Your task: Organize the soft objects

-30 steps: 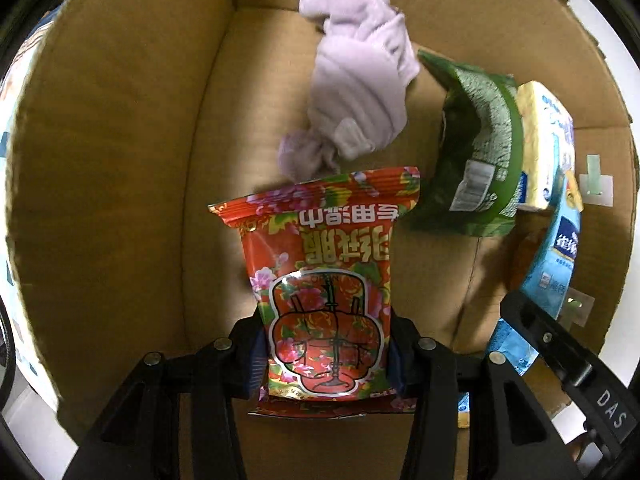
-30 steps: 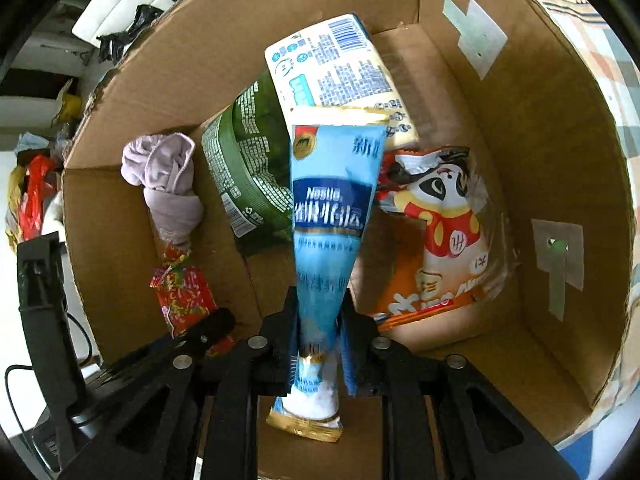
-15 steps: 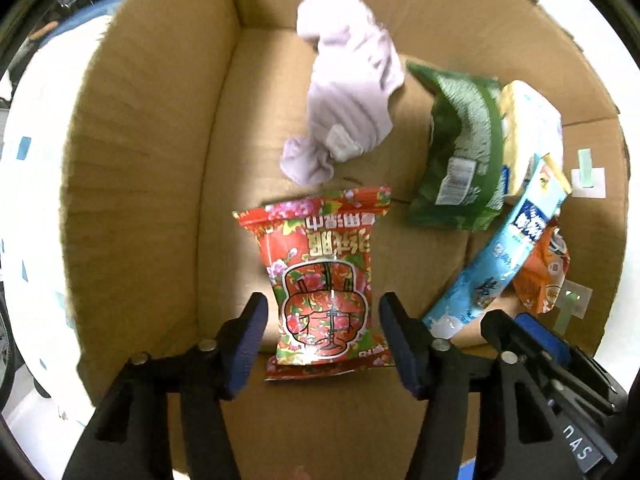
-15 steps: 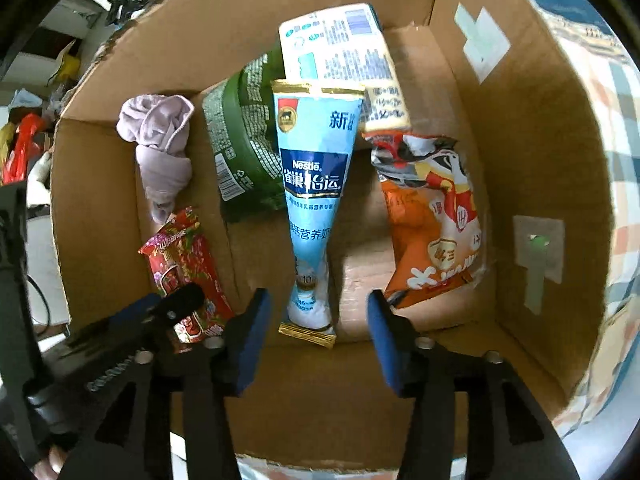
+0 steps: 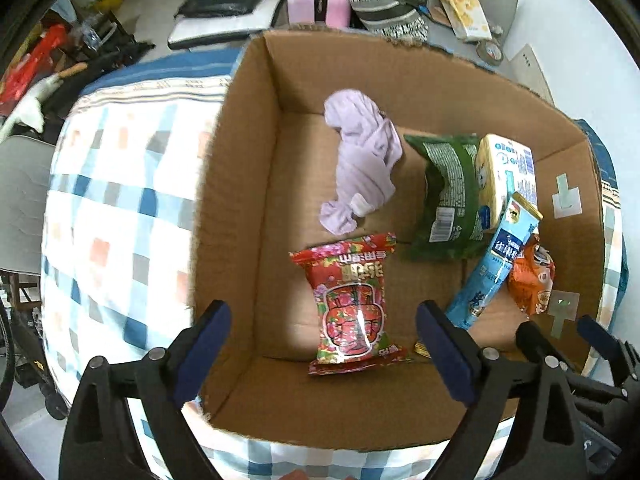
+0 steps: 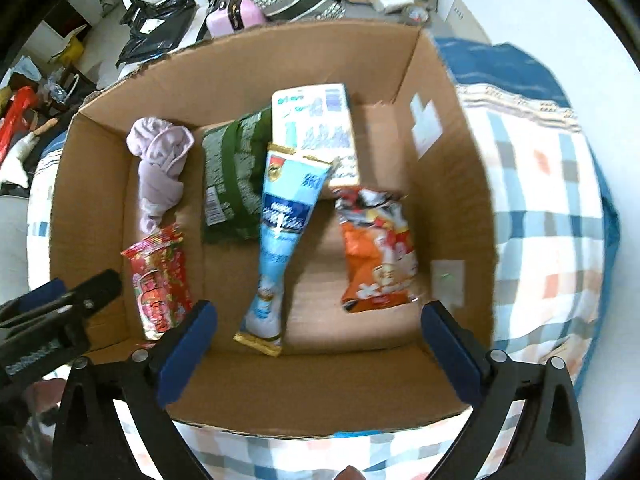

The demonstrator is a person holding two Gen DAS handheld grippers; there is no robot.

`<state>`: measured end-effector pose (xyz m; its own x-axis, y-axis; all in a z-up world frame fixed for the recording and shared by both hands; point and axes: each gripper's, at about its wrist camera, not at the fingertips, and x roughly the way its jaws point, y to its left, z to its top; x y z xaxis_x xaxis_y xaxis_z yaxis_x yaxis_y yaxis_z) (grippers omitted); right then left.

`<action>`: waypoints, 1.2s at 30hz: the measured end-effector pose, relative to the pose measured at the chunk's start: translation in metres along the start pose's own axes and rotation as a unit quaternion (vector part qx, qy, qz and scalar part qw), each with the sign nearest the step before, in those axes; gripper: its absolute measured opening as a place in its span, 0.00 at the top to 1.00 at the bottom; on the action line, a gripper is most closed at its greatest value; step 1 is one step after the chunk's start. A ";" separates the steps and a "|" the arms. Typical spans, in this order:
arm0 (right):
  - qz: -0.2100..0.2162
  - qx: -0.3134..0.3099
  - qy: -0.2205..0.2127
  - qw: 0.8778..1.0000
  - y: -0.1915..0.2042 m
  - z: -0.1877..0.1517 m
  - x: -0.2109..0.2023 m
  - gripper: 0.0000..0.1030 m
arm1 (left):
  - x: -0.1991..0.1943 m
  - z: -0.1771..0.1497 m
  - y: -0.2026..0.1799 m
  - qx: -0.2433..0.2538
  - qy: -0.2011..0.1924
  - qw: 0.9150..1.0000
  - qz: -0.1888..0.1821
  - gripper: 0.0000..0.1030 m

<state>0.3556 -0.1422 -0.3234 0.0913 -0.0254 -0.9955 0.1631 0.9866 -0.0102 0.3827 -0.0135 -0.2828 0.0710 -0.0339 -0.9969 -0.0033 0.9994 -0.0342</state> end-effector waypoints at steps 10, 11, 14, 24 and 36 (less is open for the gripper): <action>0.000 -0.019 -0.055 0.998 -0.028 -0.008 -0.070 0.00 | -0.064 -0.017 0.011 0.004 -0.070 0.998 -0.003 0.08; 0.002 -0.019 -0.065 0.998 -0.029 -0.011 -0.079 0.00 | -0.070 -0.019 0.008 0.004 -0.078 0.997 -0.005 0.08; 0.014 -0.016 -0.098 0.995 -0.037 -0.024 -0.116 0.00 | -0.112 -0.037 0.009 0.005 -0.114 0.993 -0.010 0.08; 0.054 -0.011 -0.199 0.978 -0.063 -0.086 -0.252 0.00 | -0.229 -0.101 0.006 0.018 -0.213 0.977 -0.001 0.08; 0.059 -0.023 -0.269 0.961 -0.075 -0.161 -0.366 0.00 | -0.325 -0.171 0.009 0.026 -0.295 0.955 0.008 0.08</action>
<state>0.1522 -0.1809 0.0262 0.6039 0.0186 -0.7968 0.0785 0.9935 0.0827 0.1893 0.0055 0.0289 0.6210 -0.0252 -0.7834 0.0403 0.9992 -0.0002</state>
